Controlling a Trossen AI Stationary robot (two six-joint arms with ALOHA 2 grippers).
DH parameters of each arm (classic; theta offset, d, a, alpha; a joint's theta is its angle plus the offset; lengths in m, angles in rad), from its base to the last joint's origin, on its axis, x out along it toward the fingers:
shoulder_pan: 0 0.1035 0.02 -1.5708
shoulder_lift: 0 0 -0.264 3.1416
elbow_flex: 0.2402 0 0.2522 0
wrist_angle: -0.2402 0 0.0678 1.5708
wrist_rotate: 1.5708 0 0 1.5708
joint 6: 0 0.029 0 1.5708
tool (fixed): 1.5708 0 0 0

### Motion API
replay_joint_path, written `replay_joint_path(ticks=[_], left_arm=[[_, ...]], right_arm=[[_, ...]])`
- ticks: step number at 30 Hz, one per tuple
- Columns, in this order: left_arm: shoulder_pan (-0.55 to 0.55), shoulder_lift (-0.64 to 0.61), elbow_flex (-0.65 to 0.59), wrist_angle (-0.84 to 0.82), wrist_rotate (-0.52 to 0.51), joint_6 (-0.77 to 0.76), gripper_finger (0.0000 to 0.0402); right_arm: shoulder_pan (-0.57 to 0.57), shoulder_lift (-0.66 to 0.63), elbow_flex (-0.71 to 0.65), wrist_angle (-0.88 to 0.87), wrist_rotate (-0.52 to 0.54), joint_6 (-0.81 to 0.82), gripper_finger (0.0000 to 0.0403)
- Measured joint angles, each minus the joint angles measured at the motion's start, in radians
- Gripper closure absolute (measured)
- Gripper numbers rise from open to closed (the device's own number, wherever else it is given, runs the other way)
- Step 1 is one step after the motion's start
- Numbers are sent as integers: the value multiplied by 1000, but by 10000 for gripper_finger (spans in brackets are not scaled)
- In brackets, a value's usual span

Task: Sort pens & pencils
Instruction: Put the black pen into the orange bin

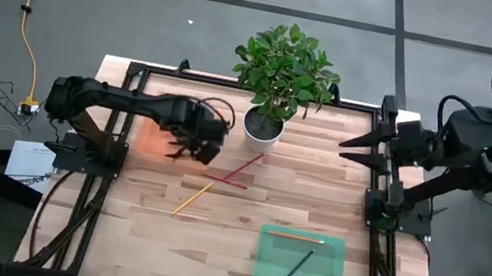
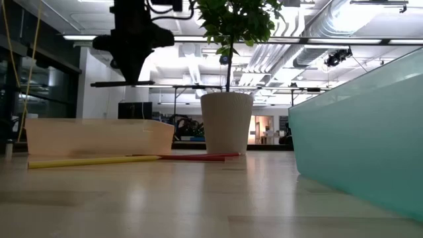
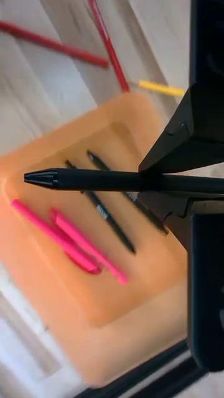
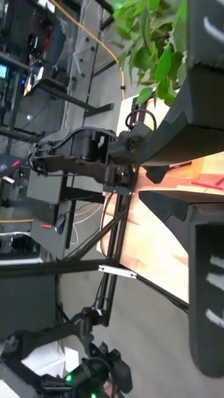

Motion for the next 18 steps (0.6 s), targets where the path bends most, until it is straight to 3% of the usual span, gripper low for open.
replay_joint_path(ticks=[18], left_arm=[[212, 1, -3, -69, 52, 528, 364]], right_arm=[[-42, 6, 0, 55, 0, 90, 336]])
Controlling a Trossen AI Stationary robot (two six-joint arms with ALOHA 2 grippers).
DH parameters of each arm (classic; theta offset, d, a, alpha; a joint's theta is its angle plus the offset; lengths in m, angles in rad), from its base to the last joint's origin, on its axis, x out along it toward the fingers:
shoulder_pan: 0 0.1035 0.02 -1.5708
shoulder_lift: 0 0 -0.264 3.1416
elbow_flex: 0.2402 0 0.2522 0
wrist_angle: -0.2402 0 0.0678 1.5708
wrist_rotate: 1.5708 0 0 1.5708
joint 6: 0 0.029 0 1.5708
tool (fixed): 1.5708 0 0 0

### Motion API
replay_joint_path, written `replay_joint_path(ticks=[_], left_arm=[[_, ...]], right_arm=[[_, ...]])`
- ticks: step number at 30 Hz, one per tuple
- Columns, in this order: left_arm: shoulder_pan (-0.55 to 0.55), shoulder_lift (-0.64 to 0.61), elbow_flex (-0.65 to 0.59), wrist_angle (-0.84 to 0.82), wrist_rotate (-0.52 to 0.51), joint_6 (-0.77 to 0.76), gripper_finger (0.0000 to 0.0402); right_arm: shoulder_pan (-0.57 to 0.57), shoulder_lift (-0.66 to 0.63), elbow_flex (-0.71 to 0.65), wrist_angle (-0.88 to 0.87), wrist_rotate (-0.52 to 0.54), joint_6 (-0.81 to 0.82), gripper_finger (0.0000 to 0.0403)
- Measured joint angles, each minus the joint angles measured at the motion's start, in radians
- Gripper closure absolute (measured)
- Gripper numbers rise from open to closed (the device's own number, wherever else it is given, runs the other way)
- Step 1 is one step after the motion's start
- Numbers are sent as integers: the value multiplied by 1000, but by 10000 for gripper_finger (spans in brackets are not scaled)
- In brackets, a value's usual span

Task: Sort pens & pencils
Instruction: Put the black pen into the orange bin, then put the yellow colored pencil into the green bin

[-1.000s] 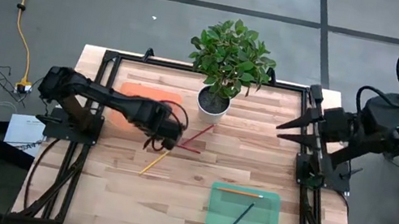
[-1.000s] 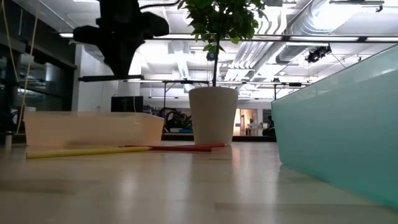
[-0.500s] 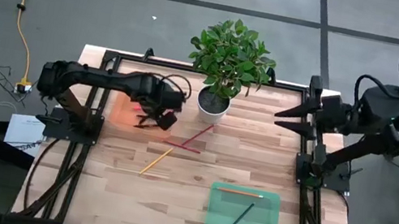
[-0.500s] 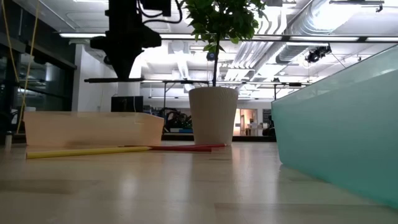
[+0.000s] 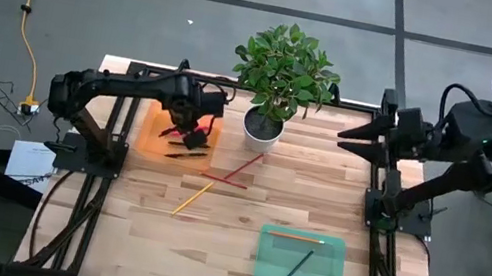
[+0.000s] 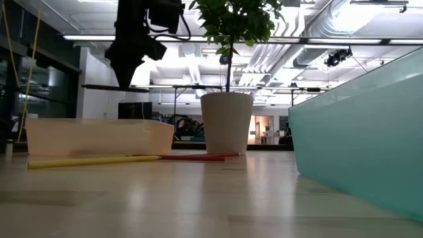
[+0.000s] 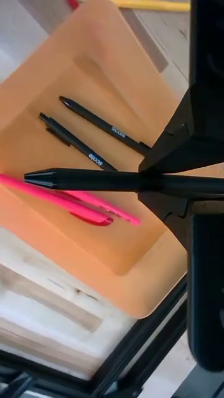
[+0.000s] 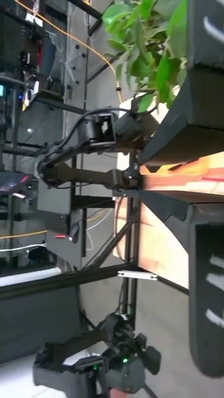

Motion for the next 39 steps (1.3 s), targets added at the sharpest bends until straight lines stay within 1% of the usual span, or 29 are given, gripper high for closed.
replay_joint_path(ticks=[9, 19, 21, 28, 31, 36, 39], left_arm=[[9, 1, -2, -16, -15, 176, 364], [9, 1, -2, -14, 23, 286, 362], [9, 1, -2, -12, 23, 290, 355], [10, 1, -2, -14, 22, 312, 306], [15, 1, -2, -15, 22, 322, 292], [12, 1, -2, -12, 22, 336, 287], [-26, 1, -2, -6, 21, 337, 288]], right_arm=[[0, 54, 0, 20, 24, 14, 336], [0, 127, 0, 36, 24, 12, 336], [0, 131, 0, 44, 24, 12, 336], [0, 131, 0, 61, 24, 36, 336], [1, 131, 0, 61, 24, 49, 336], [5, 134, 0, 61, 26, 62, 336], [8, 146, 0, 52, 27, 75, 336]])
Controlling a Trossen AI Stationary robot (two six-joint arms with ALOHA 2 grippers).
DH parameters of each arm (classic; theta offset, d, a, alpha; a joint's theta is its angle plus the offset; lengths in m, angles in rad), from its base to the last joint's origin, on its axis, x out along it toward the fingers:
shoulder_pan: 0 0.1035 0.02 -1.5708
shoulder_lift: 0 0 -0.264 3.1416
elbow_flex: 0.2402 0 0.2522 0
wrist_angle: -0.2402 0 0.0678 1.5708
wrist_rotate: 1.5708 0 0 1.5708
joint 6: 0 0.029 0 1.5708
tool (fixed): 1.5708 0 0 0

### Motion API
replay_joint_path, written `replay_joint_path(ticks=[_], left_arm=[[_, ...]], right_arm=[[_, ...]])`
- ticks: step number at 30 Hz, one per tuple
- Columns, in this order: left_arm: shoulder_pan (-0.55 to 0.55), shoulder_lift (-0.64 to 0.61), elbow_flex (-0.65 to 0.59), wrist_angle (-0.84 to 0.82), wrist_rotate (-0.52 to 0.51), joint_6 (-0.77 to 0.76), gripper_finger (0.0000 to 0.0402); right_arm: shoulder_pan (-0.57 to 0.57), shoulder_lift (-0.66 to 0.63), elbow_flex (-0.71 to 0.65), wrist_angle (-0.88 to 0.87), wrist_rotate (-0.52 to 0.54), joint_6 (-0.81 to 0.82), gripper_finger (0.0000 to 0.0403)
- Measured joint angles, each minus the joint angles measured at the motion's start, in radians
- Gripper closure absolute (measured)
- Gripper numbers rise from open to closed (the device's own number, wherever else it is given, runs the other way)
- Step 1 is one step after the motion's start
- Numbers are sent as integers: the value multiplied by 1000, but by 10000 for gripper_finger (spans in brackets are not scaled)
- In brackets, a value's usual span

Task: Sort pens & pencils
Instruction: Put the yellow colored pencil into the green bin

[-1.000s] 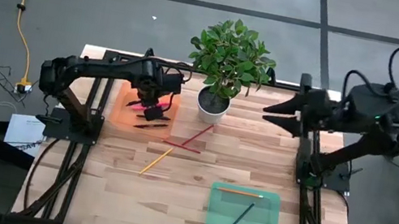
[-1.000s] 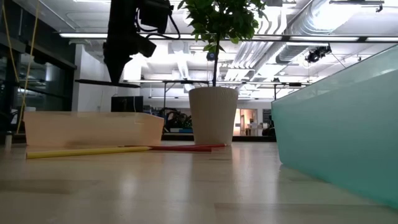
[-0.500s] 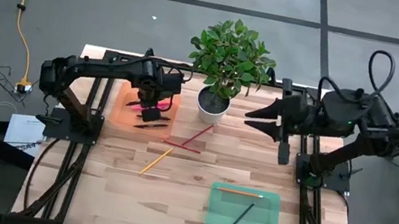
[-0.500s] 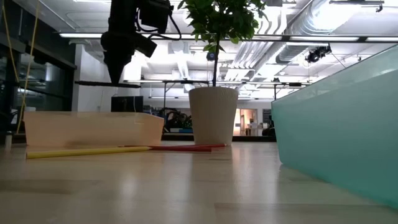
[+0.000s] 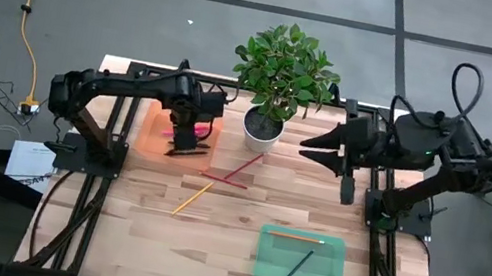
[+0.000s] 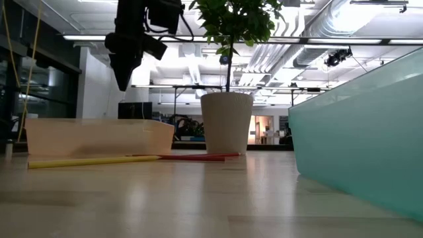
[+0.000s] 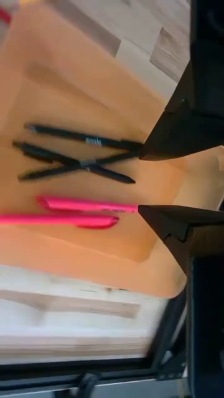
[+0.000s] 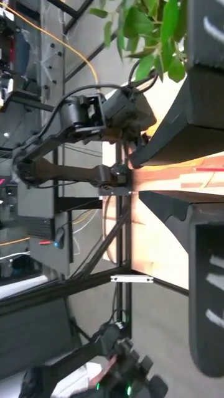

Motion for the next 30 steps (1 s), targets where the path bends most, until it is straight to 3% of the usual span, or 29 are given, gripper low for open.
replay_joint_path(ticks=[7, 15, 22, 27, 30], left_arm=[[-164, -31, 0, 29, -48, -11, 287], [-419, -192, 0, 97, -173, -299, 286], [-674, -358, 0, 352, -477, -477, 286], [-808, -387, 0, 537, -718, -477, 286], [-860, -380, 0, 574, -782, -497, 286]], right_arm=[[4, 52, 0, -29, 5, 9, 336], [1, 71, 0, -28, 19, 7, 336], [1, 89, 0, 1, 22, 26, 336], [1, 159, 0, 3, -11, 2, 336], [-1, 203, 0, -20, -12, -15, 336]])
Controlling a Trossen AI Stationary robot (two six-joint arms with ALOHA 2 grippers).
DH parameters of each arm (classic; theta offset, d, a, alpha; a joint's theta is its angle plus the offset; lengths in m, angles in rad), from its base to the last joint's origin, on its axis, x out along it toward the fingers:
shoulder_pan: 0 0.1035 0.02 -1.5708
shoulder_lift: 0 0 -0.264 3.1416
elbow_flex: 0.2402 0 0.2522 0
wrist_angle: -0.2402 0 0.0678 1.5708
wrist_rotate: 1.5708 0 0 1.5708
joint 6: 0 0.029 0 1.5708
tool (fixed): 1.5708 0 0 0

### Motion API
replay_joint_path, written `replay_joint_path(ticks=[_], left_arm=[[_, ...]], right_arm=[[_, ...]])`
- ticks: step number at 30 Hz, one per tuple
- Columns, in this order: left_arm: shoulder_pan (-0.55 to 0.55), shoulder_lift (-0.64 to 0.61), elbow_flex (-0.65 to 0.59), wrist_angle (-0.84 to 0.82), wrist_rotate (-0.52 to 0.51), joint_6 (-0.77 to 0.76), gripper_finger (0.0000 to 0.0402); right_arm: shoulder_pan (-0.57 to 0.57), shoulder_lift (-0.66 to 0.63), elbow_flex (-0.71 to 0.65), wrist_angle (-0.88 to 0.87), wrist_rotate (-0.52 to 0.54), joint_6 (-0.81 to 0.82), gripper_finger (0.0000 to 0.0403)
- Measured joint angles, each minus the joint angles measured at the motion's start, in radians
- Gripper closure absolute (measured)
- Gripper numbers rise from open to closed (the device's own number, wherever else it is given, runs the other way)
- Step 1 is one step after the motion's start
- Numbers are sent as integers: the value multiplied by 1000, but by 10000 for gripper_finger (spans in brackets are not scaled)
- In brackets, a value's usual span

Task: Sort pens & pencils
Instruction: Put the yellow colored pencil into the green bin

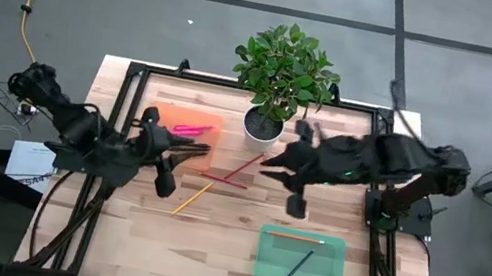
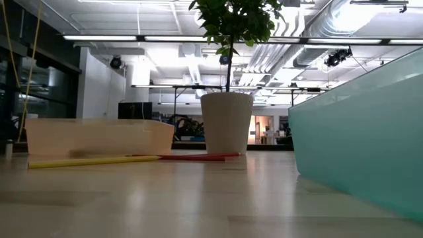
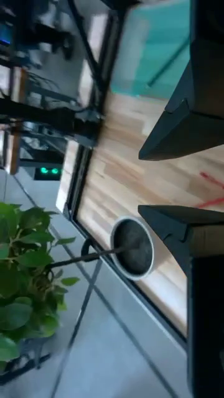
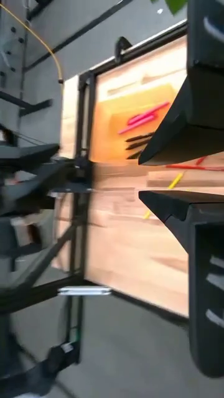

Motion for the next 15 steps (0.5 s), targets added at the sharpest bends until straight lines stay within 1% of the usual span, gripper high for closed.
replay_joint_path(ticks=[3, 6, 8, 12, 15], left_arm=[[-42, 24, 0, -17, -36, -99, 286], [-98, 59, 0, -94, -86, -230, 286], [-136, 87, 0, -195, -111, -374, 286], [-217, 164, 0, -431, -114, -731, 286], [-270, 222, 0, -584, -74, -961, 286]], right_arm=[[-15, 44, -1, -22, -51, -25, 336], [-36, 83, -1, -30, -104, -54, 336], [-46, 101, -1, -37, -114, -69, 336], [-68, 112, -1, -37, -132, -82, 336], [-86, 112, -1, -34, -151, -73, 336]])
